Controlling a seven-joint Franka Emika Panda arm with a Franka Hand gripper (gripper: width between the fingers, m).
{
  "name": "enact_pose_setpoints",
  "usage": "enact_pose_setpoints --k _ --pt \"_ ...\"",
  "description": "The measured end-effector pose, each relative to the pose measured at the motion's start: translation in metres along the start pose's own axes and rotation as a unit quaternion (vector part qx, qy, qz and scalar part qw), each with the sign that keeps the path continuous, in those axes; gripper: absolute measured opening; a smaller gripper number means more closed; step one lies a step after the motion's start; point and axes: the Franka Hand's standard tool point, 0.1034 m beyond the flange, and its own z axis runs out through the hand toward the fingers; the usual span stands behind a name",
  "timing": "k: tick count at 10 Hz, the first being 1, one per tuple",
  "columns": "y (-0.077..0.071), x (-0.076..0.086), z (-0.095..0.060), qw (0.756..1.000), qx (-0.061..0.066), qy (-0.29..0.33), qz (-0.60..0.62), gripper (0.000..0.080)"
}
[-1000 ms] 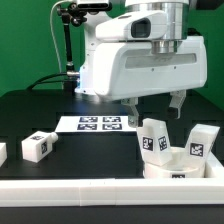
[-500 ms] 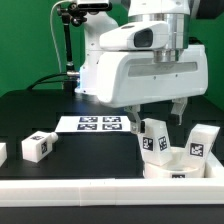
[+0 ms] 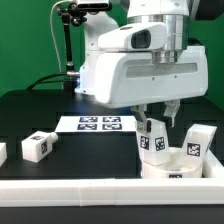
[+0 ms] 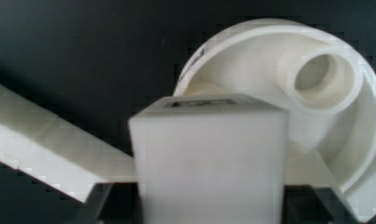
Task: Assemble stool
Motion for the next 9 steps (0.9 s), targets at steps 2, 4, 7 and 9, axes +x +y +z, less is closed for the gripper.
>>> enact_pose_setpoints --k 2,4,7,9 --pt "0.0002 -0.0001 0.0 0.999 0.0 0.0 0.048 0.0337" --pt "0.0001 -0.0001 0.0001 0.992 0.0 0.0 0.13 0.0337" --pt "0.0001 -0.0002 0.0002 0.972 0.0 0.0 0.234 0.0337" --pt "0.001 -0.0009 0.0007 0.954 0.0 0.001 0.299 0.0337"
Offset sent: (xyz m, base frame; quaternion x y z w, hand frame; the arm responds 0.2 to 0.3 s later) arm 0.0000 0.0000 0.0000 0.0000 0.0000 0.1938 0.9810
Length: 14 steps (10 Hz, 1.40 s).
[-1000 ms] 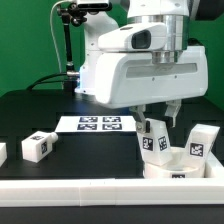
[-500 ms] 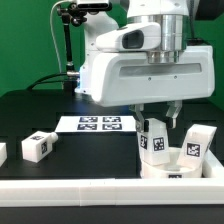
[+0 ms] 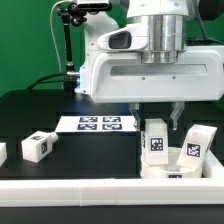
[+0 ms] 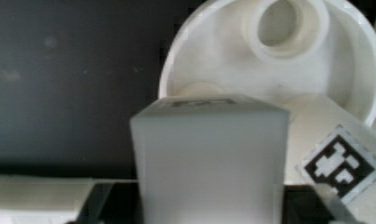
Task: Assemble stool
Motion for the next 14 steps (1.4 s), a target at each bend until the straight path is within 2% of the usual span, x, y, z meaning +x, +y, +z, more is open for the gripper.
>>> enact_pose_setpoints --k 1,3,5,10,14 --pt "0.004 0.002 0.0 1.0 -0.001 0.009 0.03 0.0337" --pt "0.012 0.003 0.001 0.991 0.013 0.012 0.133 0.0337" --pt "0.013 0.002 0.001 0.974 0.017 0.009 0.227 0.0337" --pt "-0.002 0.002 0.001 0.903 0.023 0.006 0.43 0.0337" --pt "-0.002 0.002 0.001 0.852 0.026 0.002 0.524 0.0337"
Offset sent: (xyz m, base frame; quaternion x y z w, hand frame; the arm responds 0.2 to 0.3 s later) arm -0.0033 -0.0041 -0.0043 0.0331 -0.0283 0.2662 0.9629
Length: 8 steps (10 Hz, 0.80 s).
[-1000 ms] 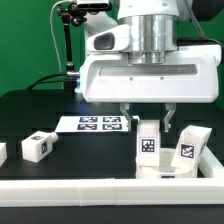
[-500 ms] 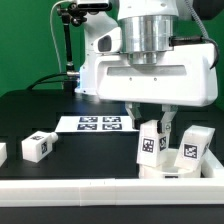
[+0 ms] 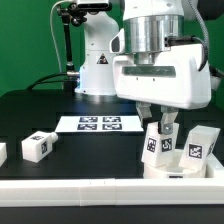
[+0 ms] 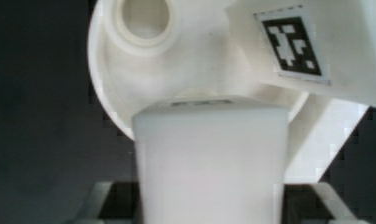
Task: Assemble stool
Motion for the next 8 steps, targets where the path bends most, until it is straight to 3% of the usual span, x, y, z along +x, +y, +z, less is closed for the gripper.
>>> enact_pose_setpoints --k 6,8 --pt "0.0014 0.002 0.0004 0.979 0.006 -0.01 0.202 0.0337" --pt "0.0008 -0.0003 0.0011 0.944 0.012 -0.011 0.329 0.0337"
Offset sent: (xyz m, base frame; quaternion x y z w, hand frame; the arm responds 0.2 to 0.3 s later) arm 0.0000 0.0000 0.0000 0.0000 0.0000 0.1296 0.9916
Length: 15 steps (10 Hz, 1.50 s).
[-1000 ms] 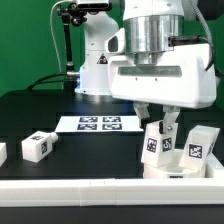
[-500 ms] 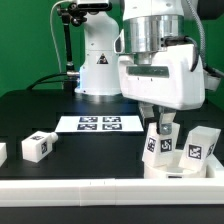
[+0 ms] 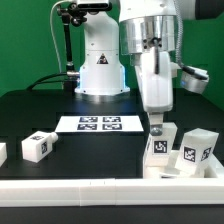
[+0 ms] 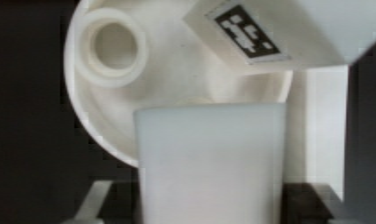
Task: Assemble stool
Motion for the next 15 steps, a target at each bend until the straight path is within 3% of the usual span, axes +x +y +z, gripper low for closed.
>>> enact_pose_setpoints --k 2,3,12,14,15 --pt "0.0007 -0.0033 0.0005 0.995 0.022 -0.007 0.096 0.0337" --pt "0.0011 -0.0065 0.0 0.99 0.025 -0.011 0.141 0.0337" --pt "0.0036 -0.0031 0.0012 0.967 0.025 -0.026 0.254 0.0337" --pt "0.005 -0.0041 0.0009 0.953 0.06 -0.039 0.293 0.0337" --pt "0.0045 -0.0037 0.0003 0.959 0.06 -0.037 0.276 0.0338"
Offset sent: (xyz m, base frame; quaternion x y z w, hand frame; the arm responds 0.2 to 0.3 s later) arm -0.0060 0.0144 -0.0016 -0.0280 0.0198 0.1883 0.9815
